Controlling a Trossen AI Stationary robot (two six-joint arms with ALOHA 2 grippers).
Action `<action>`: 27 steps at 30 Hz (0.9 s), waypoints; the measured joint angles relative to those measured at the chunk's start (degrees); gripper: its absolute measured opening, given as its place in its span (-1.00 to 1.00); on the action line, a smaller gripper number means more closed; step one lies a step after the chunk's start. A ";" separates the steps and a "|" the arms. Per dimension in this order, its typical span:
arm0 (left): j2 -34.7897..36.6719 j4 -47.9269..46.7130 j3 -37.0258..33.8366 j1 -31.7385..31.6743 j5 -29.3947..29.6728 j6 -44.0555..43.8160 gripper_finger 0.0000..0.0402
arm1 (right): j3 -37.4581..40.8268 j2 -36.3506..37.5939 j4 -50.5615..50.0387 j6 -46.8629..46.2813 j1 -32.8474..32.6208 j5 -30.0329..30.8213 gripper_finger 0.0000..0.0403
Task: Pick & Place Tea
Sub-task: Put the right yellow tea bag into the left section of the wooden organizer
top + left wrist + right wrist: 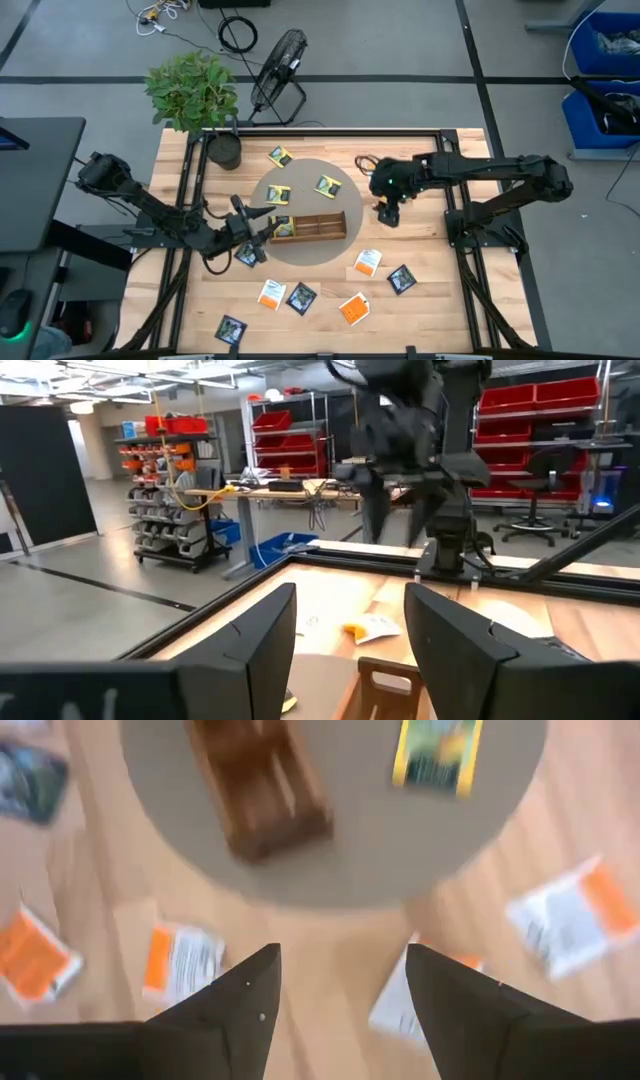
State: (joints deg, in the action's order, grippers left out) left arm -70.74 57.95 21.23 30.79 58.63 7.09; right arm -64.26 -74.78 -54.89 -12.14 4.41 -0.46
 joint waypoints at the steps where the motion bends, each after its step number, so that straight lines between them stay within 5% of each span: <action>1: 0.00 -0.06 0.00 -0.04 0.02 0.00 -0.05 | 0.72 0.00 -0.62 -1.05 -0.79 0.00 0.11; 4: 0.00 -0.12 0.00 -0.04 0.01 0.82 -0.05 | 3.34 -0.04 -0.53 -2.43 -2.88 1.03 0.11; 10: 0.00 0.00 0.00 -0.09 0.00 1.48 -0.05 | 4.65 -1.38 15.65 3.76 -1.78 14.29 0.11; 14: 0.00 0.58 0.00 -0.13 -0.05 1.90 -0.05 | 2.91 -5.55 24.97 4.49 4.76 5.99 0.11; 21: 0.00 1.40 0.00 -2.03 -0.41 3.06 -0.05 | -6.91 -18.75 20.85 0.64 13.59 -4.29 0.11; 27: 0.00 1.33 0.00 -2.45 -0.42 3.23 -0.05 | -17.85 -28.91 14.98 9.73 14.94 -5.04 0.11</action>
State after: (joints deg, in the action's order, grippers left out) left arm -70.74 59.29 21.23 28.34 58.22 10.33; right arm -82.11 -103.70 -39.91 -2.40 19.35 -5.50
